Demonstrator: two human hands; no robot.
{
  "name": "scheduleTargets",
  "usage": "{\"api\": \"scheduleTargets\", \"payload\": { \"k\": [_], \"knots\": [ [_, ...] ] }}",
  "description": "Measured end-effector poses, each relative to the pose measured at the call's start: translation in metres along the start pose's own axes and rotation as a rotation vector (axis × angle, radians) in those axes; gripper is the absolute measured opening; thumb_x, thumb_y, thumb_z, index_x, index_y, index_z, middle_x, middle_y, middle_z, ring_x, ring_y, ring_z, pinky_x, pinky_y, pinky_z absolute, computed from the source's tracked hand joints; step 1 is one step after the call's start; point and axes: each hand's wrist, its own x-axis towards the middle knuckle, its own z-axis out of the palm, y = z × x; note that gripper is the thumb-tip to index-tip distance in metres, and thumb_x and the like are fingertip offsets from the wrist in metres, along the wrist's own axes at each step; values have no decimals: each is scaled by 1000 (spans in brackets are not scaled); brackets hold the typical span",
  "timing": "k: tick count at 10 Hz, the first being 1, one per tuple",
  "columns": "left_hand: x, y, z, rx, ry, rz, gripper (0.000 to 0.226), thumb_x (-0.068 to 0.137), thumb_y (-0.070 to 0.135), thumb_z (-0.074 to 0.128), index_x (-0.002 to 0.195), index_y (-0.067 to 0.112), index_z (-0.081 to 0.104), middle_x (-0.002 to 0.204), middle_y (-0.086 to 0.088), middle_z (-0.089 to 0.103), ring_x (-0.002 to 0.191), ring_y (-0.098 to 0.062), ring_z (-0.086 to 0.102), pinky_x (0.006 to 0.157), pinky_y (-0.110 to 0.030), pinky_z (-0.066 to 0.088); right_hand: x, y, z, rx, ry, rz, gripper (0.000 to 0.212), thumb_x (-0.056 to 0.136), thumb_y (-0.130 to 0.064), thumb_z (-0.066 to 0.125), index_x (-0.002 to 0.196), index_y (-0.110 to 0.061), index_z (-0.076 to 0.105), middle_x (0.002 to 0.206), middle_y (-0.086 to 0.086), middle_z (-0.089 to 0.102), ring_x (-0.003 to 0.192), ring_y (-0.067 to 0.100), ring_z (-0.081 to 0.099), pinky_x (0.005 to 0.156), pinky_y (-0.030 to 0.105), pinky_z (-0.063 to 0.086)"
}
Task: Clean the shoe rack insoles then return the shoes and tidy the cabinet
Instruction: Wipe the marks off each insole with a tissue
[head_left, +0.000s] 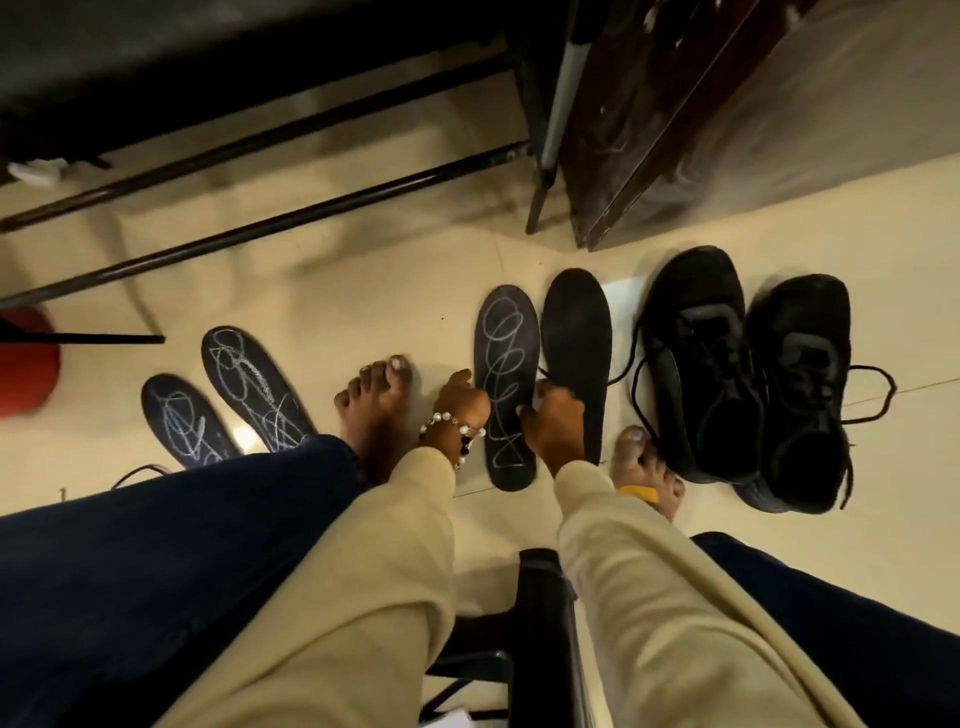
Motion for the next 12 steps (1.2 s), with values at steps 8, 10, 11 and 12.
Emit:
{"api": "scheduleTargets", "payload": {
  "k": [8, 10, 11, 12],
  "knots": [
    [-110, 79, -230, -1476, -353, -191, 34, 96, 15, 50, 118, -8, 61, 120, -24, 63, 108, -37, 62, 88, -37, 51, -125, -107, -186, 659, -58, 81, 17, 74, -5, 77, 68, -10, 62, 77, 9, 65, 70, 23, 60, 52, 28, 48],
    [-167, 77, -284, -1771, -494, -125, 35, 99, 23, 44, 115, -1, 62, 105, -18, 67, 96, -31, 62, 83, -37, 52, -187, -138, -245, 677, -87, -17, 36, 77, -4, 74, 110, -1, 60, 101, 12, 62, 90, 26, 59, 58, 29, 46],
    [-182, 80, -305, -1785, -640, -3, 48, 102, 39, 33, 129, 6, 55, 115, -16, 62, 102, -32, 58, 87, -37, 46, -212, -151, -277, 683, -25, -74, 17, 77, -3, 73, 92, 1, 65, 87, 15, 64, 78, 26, 60, 55, 28, 45],
    [-196, 94, -335, -1795, -817, 199, 58, 100, 53, 26, 128, 13, 56, 121, -15, 65, 103, -29, 63, 81, -42, 51, -229, -160, -310, 776, 35, -134, 7, 76, -1, 71, 79, 1, 64, 71, 15, 63, 61, 26, 60, 54, 29, 44]
  ]
}}
